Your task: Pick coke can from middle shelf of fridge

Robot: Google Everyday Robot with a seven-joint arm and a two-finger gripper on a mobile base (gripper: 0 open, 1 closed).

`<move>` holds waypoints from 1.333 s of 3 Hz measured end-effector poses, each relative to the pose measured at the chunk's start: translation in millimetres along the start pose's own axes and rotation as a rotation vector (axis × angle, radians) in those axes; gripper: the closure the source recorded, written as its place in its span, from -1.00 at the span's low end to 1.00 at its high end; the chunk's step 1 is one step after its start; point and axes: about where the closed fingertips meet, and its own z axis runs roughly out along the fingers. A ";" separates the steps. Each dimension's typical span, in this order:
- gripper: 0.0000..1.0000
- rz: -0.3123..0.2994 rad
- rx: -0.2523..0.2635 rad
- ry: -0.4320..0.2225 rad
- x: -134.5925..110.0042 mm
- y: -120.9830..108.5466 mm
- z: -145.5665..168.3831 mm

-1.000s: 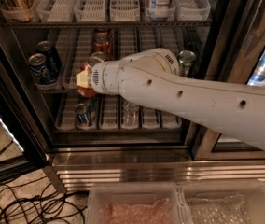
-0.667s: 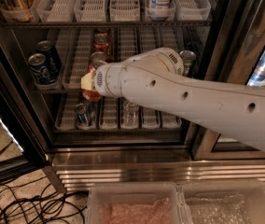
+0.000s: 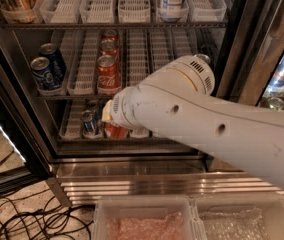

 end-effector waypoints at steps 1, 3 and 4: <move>1.00 0.127 0.064 0.083 40.9 -13.4 -17.2; 1.00 0.355 0.070 0.148 90.4 -19.0 -26.2; 1.00 0.355 0.067 0.150 90.7 -17.9 -26.1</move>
Offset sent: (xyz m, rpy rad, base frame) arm -0.1008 -0.0311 -0.0556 0.1093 0.3642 -0.2783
